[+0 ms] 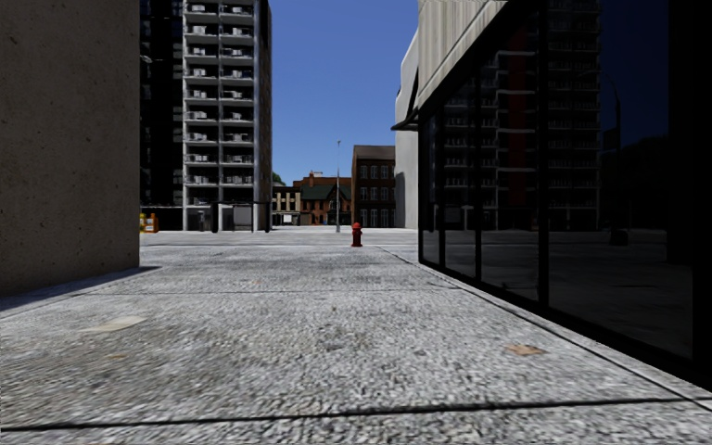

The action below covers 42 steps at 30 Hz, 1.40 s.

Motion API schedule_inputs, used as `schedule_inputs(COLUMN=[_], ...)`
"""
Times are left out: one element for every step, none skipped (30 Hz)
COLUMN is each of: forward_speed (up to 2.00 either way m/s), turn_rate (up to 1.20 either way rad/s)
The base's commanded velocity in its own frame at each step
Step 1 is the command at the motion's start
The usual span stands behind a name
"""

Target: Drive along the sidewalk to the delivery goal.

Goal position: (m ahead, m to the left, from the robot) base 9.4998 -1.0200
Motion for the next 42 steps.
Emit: schedule_inputs(forward_speed=[1.58,1.58,1.58,1.58,1.58,1.58,1.58,1.58,1.58,1.58,1.58,1.58,1.58,1.58,1.58,1.58,1.58,1.58,1.58,1.58,1.58,1.58,1.58,1.58,1.58,1.58,1.58,1.58,1.58,1.58,1.58,1.58,1.58,1.58,1.58,1.58,1.58,1.58,1.58,1.58,1.58,1.58], turn_rate=[0.0,0.0,0.0,0.0,0.0,0.0,0.0,0.0,0.0,0.0,0.0,0.0,0.0,0.0,0.0,0.0,0.0,0.0,0.0,0.0,0.0,0.0,0.0,0.0,0.0,0.0,0.0,0.0,0.0,0.0,0.0,0.0,0.0,0.0,0.0,0.0,0.0,0.0,0.0,0.0,0.0,0.0])
